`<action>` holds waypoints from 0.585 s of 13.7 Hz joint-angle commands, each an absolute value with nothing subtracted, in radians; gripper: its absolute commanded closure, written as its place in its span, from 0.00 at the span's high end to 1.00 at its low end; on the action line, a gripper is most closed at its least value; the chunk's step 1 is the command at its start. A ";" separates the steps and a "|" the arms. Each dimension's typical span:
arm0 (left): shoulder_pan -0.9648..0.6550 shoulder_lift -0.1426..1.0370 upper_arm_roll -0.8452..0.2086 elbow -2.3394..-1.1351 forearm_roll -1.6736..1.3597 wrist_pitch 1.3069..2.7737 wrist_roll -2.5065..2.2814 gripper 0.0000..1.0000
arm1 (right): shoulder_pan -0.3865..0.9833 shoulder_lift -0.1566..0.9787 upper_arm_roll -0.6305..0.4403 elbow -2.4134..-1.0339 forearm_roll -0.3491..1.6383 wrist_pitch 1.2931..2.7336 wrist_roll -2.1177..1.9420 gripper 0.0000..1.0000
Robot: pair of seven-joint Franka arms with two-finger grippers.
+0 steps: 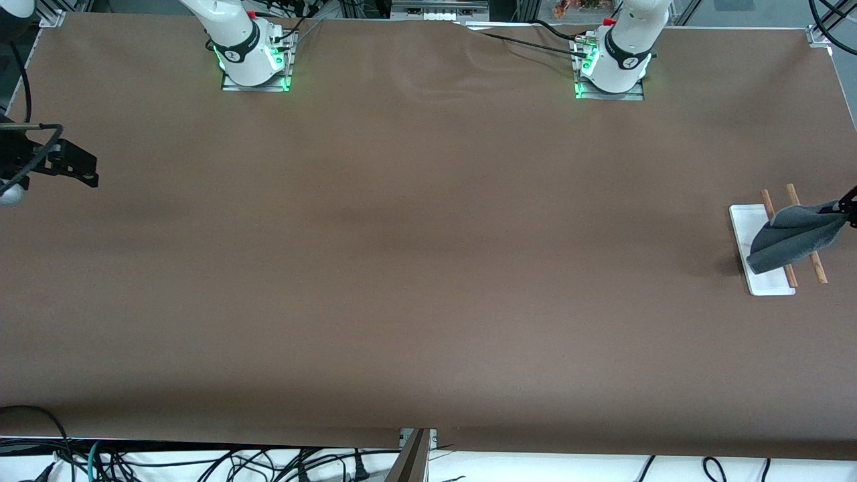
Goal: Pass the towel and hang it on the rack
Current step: 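Drape the towel over the wooden dowels with the left gripper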
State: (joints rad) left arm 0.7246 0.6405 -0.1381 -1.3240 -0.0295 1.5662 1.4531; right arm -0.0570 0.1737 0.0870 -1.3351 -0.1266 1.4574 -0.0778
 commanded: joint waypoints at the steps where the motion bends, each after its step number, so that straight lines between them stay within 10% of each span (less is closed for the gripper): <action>1: 0.715 0.693 -0.111 -1.275 -0.002 1.595 1.511 0.00 | -0.080 0.127 0.092 -1.393 -0.106 1.459 -0.084 1.00; 7: 0.713 0.696 -0.081 -1.278 0.000 1.647 1.551 0.00 | -0.095 0.130 0.043 -1.393 -0.023 1.424 -0.109 1.00; 8: 0.713 0.703 -0.081 -1.278 0.000 1.647 1.549 0.13 | -0.094 0.130 0.044 -1.393 -0.015 1.422 -0.100 1.00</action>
State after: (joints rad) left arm 0.7241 0.6816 -0.0901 -1.3073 -0.0294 1.6480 1.5226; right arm -0.0823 0.1605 0.0527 -1.3647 -0.0574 1.4322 -0.0878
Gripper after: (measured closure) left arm 0.969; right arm 0.000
